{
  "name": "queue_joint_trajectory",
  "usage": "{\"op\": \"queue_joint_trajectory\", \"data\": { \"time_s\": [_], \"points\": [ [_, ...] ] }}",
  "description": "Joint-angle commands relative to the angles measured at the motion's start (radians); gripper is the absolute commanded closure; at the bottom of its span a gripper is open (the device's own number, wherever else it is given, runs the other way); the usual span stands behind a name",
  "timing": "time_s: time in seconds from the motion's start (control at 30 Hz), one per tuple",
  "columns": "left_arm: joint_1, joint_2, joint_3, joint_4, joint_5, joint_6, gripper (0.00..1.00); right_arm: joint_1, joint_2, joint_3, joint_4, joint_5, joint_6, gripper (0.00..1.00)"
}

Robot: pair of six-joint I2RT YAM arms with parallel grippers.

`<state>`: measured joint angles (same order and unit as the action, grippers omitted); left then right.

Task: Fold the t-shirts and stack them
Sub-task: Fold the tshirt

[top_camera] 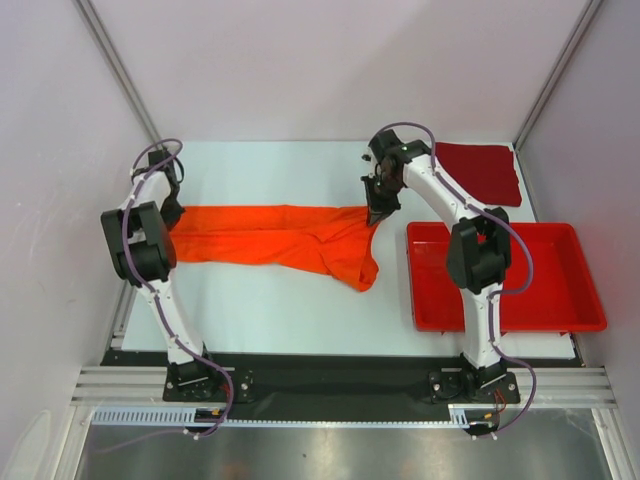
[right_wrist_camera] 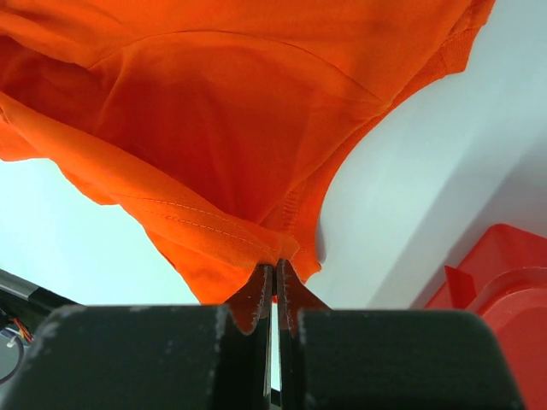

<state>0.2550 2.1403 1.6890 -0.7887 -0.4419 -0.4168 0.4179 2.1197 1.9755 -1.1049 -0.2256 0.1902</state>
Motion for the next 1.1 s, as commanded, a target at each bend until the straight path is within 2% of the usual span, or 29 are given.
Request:
{"op": "queue_joint_trajectory", "data": {
  "time_s": [0.0, 0.53, 0.77, 0.9, 1.07],
  "points": [
    [-0.008, 0.021, 0.054, -0.009, -0.015, 0.021, 1.0, -0.016, -0.056, 0.003, -0.01, 0.02, 0.005, 1.0],
    [-0.01, 0.078, 0.086, -0.003, -0.011, 0.006, 1.0, -0.042, 0.065, 0.131, -0.035, -0.009, 0.031, 1.0],
    [-0.011, 0.082, 0.086, 0.009, -0.018, 0.021, 0.99, -0.047, 0.102, 0.12, -0.009, -0.009, 0.04, 1.0],
    [-0.01, 0.086, 0.086, 0.022, 0.003, 0.01, 0.97, -0.053, 0.134, 0.141, 0.017, -0.011, 0.045, 1.0],
    [-0.011, 0.087, 0.086, 0.029, 0.009, 0.006, 0.89, -0.06, 0.177, 0.18, 0.033, -0.015, 0.051, 0.98]
  ]
}}
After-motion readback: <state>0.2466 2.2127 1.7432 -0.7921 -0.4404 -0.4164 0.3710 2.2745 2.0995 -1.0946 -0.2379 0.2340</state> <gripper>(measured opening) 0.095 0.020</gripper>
